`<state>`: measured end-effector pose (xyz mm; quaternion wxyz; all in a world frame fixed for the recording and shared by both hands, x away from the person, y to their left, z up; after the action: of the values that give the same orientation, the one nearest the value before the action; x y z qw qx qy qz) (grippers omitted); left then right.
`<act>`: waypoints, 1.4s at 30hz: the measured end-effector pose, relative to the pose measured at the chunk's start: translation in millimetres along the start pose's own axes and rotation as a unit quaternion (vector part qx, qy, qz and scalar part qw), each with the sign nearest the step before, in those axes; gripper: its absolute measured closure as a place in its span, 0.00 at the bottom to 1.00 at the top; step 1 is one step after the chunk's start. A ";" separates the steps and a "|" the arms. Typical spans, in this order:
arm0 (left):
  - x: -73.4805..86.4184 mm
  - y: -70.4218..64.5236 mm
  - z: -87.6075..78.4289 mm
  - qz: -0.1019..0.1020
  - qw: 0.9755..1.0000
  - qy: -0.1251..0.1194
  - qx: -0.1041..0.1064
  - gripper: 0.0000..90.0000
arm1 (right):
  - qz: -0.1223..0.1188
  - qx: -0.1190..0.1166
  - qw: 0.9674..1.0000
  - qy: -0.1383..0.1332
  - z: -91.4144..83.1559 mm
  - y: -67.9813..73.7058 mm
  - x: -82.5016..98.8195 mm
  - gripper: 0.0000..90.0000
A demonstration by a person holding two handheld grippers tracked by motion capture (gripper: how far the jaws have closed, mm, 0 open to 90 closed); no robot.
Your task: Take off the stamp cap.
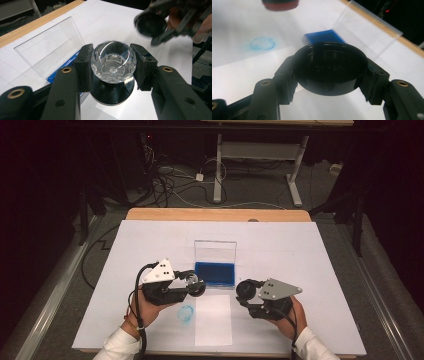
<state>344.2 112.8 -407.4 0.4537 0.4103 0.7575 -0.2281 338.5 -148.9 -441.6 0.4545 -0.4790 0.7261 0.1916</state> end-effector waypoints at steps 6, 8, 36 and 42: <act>3.8 7.4 -0.3 -0.004 1.000 0.004 -0.005 0.60 | 0.003 0.034 0.999 -0.007 -23.7 -12.6 3.5 0.43; 4.5 9.1 -1.0 -0.003 1.000 0.006 -0.009 0.60 | 0.005 0.038 0.999 -0.007 -28.4 -15.1 7.2 0.43; 10.3 17.6 -6.2 -0.008 1.000 0.017 -0.022 0.60 | 0.017 0.042 0.999 0.008 -54.3 -1.0 38.8 0.43; 10.0 20.9 -3.4 -0.011 1.000 0.019 -0.021 0.60 | 0.009 0.034 0.999 0.012 -53.4 2.7 38.3 0.43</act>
<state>357.3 131.1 -414.0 0.4451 0.3965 0.7753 -0.2088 305.8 -205.6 -446.9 0.4601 -0.4587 0.7421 0.1650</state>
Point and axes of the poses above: each handheld gripper's, and its own axes: z roughly forward along the jaws, x roughly out of its underside, y roughly to its left, the point moved 5 cm from there along z, roughly forward along the jaws, and after that the axes turned 6 degrees about -x, right-handed, at the moved point
